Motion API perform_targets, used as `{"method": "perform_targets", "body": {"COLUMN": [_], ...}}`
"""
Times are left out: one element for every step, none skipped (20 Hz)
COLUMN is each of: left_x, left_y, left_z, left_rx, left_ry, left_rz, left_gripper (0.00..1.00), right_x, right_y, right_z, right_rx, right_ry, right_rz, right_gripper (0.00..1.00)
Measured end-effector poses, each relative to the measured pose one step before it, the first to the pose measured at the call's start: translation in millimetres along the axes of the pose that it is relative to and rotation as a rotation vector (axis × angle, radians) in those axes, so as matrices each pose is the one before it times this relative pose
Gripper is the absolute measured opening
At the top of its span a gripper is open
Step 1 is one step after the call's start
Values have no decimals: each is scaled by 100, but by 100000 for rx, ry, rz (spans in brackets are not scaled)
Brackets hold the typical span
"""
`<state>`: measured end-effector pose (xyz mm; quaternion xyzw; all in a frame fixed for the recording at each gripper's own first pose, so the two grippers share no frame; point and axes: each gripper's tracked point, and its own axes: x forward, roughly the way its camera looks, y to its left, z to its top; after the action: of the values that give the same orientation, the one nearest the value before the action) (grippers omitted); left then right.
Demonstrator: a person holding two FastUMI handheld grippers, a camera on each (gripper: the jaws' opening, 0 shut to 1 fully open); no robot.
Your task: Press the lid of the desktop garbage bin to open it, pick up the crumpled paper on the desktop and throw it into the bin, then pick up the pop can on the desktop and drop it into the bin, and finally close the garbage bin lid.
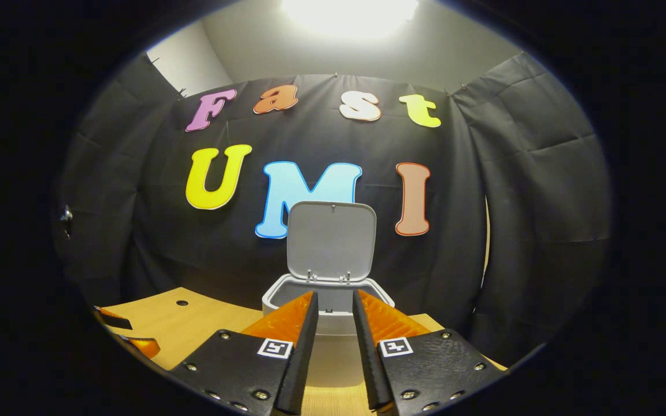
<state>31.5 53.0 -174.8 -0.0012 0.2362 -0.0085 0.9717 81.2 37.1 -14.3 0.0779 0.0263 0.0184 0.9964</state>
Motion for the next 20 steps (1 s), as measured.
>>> {"method": "perform_targets", "body": {"left_x": [319,414,221,277,326,267,27,117,204,159,153,18,122,116,90,139,336,234,117,208], "left_y": [285,161,11,93,115,250,231,194,95,125,269,382,316,123,-12,-90,29,236,284,347], "left_z": [-1226,-1078,-905,-861,-727,-612,-805,-582,-455,-389,-551,-552,-693,-726,-779,-715,-701,-527,-437,-373], "left_rx": [515,452,557,445,303,204,265,-46,-162,118,647,1248,1367,1216,733,347,628,718,438,-72], "left_ry": [3435,3047,3204,2603,2487,2171,2647,1862,1279,1188,1067,1302,1376,1050,1277,874,903,342,428,243], "left_rz": [224,336,85,292,157,722,911,478,368,329,929,1386,848,481,-401,-737,-280,477,672,678], "left_gripper": [97,100,97,97,97,98,97,97,95,97,92,92,92,100,97,100,100,97,100,97], "right_x": [-338,-273,-182,-97,-110,-101,-88,-76,-67,-26,73,196,53,41,76,39,74,59,76,0], "right_y": [-24,184,125,305,193,205,236,168,67,87,172,235,130,134,-12,-12,106,257,234,190], "right_z": [-287,-380,-324,-369,-249,-363,-92,-119,7,-96,48,-23,27,-104,16,-116,-61,-207,-181,-213], "right_rx": [-338,-414,-321,-234,-290,-393,-426,-415,-283,-28,396,667,803,543,120,-262,-315,-341,-409,-419], "right_ry": [1011,1131,1292,1090,1308,1129,879,521,315,209,223,470,496,272,325,304,353,699,978,918], "right_rz": [140,195,495,1050,874,734,787,544,106,-60,256,221,210,-80,-479,-586,-72,241,303,309], "right_gripper": [41,41,41,42,53,54,54,54,60,65,66,69,80,83,83,83,83,83,83,83]}}
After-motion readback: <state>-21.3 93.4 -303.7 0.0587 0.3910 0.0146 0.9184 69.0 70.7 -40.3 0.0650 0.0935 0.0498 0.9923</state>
